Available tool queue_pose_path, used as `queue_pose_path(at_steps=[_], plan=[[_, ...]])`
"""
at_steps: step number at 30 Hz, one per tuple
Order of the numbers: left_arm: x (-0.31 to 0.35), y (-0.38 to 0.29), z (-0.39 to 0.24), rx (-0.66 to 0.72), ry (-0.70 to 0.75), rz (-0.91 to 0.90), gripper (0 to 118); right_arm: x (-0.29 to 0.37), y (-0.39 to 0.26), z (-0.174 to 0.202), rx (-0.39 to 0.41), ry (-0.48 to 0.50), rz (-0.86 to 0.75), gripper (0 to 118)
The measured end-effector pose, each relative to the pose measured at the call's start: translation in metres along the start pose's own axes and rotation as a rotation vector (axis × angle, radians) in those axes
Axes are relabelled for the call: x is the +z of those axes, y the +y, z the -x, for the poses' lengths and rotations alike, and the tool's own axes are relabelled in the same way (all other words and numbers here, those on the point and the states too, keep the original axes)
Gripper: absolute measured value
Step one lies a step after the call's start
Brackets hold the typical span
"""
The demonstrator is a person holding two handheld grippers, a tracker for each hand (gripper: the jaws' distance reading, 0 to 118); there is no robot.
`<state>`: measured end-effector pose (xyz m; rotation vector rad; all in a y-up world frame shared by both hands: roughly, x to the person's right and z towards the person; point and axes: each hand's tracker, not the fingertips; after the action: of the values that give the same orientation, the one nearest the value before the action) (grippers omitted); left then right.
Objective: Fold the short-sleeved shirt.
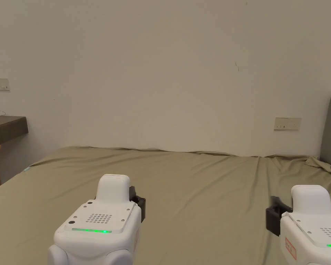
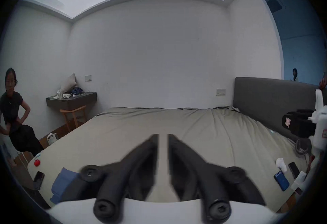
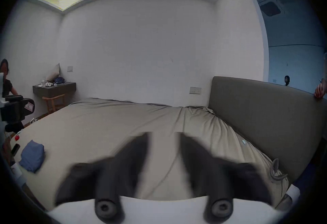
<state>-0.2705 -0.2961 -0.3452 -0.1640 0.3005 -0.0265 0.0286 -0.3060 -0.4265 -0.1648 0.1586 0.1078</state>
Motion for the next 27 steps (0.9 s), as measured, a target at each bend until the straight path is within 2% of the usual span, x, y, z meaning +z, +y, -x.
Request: queue_pose_path(at_steps=[1,2,5,10,19,23,27], plan=[[-0.001,0.0,0.0,-0.006,0.017,0.0,91,-0.003,0.0,-0.001,-0.003,0.003,0.014,118],[-0.004,-0.001,0.0,0.002,0.018,0.015,118,-0.007,-0.001,-0.003,-0.008,0.009,0.046,118],[-0.004,-0.006,0.005,0.033,-0.02,0.005,118,-0.005,0.007,-0.003,-0.02,0.008,-0.024,118],[-0.006,-0.008,0.0,0.02,0.009,0.018,118,-0.001,-0.015,-0.008,-0.043,0.04,-0.003,118],[-0.004,0.0,0.002,0.034,-0.004,-0.016,118,0.0,-0.012,-0.007,-0.039,0.023,-0.012,118],[-0.005,-0.002,0.001,0.03,-0.018,-0.01,118,-0.004,-0.012,-0.001,0.001,-0.031,-0.03,118],[-0.008,-0.004,0.003,0.04,0.0,0.006,118,-0.001,-0.013,0.002,0.02,-0.038,-0.065,118]])
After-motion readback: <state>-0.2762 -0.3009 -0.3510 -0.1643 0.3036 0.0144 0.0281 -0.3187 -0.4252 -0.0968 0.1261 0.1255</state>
